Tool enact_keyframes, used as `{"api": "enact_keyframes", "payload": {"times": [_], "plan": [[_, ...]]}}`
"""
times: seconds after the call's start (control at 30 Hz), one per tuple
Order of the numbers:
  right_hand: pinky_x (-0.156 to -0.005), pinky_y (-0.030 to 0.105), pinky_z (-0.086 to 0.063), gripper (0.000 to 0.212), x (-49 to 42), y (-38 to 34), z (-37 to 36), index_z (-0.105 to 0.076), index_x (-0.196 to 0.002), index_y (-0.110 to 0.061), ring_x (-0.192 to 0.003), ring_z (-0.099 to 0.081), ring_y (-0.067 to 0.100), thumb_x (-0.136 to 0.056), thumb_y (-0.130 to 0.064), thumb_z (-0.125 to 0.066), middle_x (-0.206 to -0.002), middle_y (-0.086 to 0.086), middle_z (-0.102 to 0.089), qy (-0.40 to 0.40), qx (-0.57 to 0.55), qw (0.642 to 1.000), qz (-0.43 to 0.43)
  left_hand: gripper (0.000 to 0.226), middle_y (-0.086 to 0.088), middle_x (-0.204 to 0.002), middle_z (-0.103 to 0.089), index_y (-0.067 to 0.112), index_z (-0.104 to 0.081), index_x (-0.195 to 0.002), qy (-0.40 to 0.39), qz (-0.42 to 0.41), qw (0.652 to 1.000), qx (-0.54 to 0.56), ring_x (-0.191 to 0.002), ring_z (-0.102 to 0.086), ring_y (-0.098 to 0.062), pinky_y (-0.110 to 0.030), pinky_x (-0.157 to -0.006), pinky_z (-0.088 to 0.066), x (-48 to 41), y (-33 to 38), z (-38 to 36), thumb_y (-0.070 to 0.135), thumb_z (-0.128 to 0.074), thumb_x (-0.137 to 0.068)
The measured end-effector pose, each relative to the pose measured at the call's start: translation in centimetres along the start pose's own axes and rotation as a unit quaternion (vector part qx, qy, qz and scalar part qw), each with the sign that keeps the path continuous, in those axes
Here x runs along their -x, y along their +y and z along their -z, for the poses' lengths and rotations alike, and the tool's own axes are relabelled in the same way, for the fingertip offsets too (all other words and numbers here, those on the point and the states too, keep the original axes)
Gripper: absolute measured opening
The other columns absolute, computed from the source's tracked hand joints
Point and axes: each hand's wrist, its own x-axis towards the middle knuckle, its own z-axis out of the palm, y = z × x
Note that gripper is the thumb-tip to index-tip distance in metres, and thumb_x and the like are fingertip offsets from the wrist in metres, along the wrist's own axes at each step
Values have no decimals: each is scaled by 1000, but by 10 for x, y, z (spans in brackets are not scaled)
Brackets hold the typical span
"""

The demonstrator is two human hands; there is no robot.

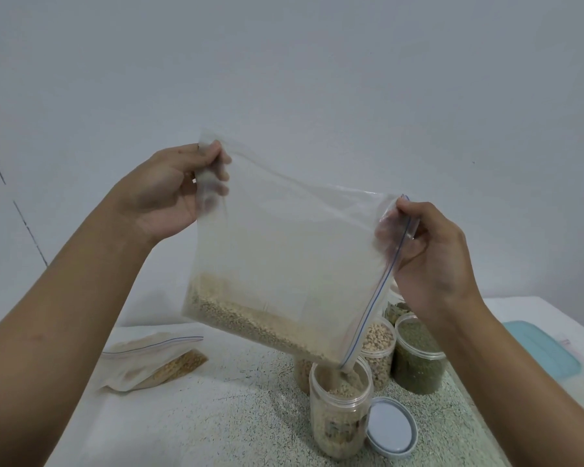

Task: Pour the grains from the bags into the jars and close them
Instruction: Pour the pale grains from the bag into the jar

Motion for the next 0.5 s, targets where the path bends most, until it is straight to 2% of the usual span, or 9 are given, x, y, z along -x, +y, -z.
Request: {"api": "enact_keyframes", "payload": {"times": [0.13,0.33,0.5], "plan": [[-64,21,-50,33,2,-2,4,-70,-64,-17,-64,-62,11,-94,-11,-61,-70,-2,-61,4,-14,1000,-20,29,2,-73,-61,19,-72,-72,-4,0,1000,-11,-63,-60,-14,-23,-63,-48,1,0,-3,29,-60,-96],[-59,18,-51,38,3,-3,5,-69,-59,-17,-61,-63,8,-95,-8,-60,-69,-4,-62,10,-37,998,-46,28,1,-73,-62,18,-71,-74,-4,0,1000,-30,-64,-61,-14,-23,-62,-47,2,1,-6,29,-59,-97],[-60,19,-51,35,4,-3,4,-69,-61,-17,-62,-63,8,-94,-10,-60,-70,-3,-62,2,-27,998,-53,27,2,-72,-61,19,-72,-72,-4,0,1000,-27,-63,-61,-14,-27,-70,-43,4,2,-4,30,-61,-94]]}}
